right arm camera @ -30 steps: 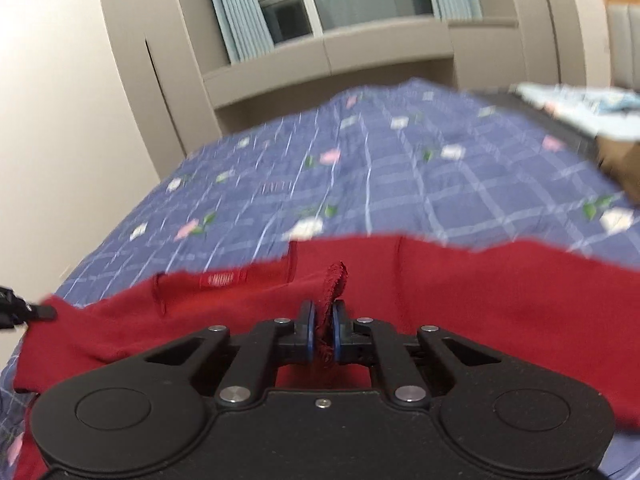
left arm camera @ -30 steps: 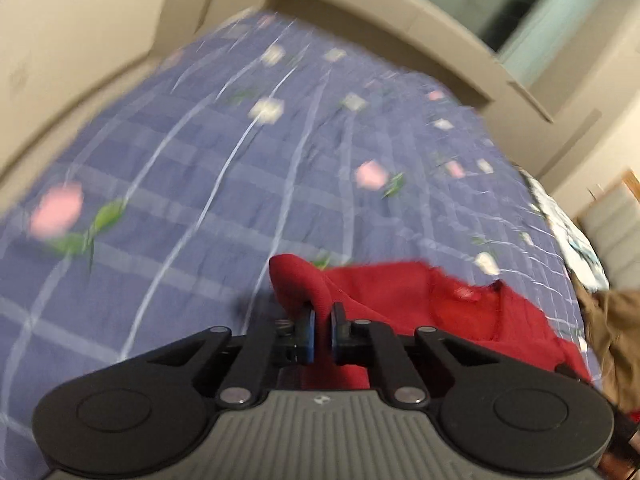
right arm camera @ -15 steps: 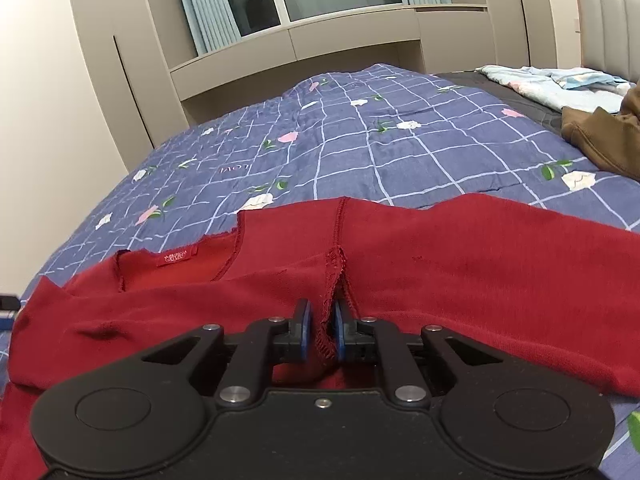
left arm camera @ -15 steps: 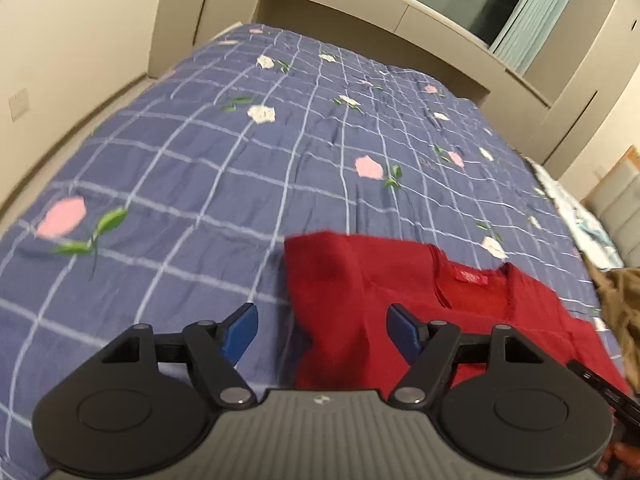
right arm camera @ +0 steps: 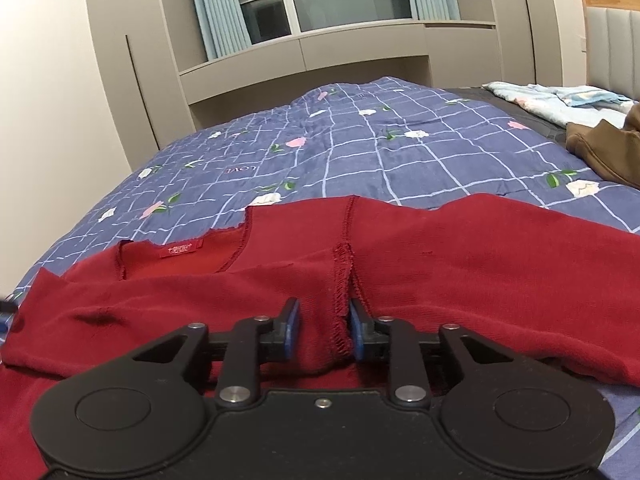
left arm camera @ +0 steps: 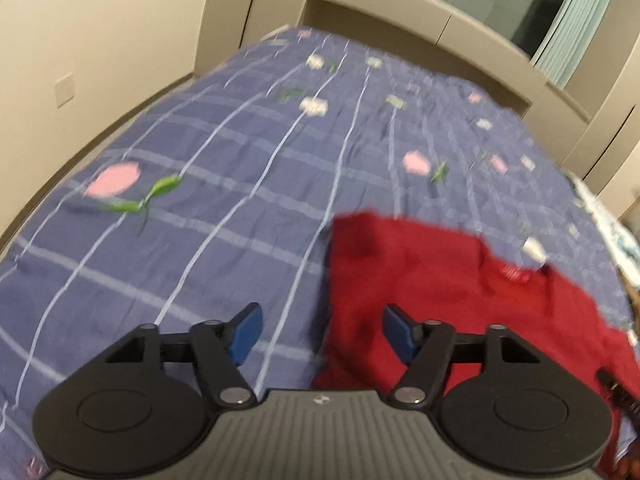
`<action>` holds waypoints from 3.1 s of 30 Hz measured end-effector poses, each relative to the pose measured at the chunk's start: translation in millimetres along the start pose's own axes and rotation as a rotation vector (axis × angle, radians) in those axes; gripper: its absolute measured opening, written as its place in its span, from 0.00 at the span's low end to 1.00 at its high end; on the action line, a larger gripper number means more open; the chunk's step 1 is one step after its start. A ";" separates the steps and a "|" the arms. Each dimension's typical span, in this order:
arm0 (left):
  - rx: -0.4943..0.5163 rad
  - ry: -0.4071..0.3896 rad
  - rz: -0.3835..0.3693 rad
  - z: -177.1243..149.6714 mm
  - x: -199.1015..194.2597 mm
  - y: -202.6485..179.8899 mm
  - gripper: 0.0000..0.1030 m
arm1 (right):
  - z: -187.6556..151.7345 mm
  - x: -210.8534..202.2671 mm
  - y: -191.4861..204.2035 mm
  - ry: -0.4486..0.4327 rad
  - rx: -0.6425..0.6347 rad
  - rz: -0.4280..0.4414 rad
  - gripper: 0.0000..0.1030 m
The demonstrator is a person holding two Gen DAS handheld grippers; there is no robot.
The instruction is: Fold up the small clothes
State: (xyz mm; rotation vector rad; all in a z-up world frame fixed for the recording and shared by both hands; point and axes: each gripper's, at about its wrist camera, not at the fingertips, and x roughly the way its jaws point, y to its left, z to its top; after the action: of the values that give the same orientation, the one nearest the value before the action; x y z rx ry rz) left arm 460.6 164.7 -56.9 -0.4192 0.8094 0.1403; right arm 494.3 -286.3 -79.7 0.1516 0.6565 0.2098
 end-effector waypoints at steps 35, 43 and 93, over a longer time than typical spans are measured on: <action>0.095 -0.067 0.152 -40.1 -29.0 -56.5 0.99 | -34.0 -113.2 -52.2 -0.107 0.082 -0.040 0.99; 0.161 -0.027 0.032 -110.9 -62.9 -111.8 0.99 | -64.4 -185.2 -158.2 -0.131 0.319 -0.383 0.99; -0.053 -0.146 0.084 -79.5 -141.5 -32.5 0.99 | 147.6 -73.4 63.4 -0.288 -0.027 -0.005 0.06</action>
State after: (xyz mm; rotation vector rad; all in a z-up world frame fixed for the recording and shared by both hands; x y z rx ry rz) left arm 319.2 107.4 7.3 -0.4199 0.6809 0.2676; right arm 519.8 -253.4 91.9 0.1504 0.3674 0.1880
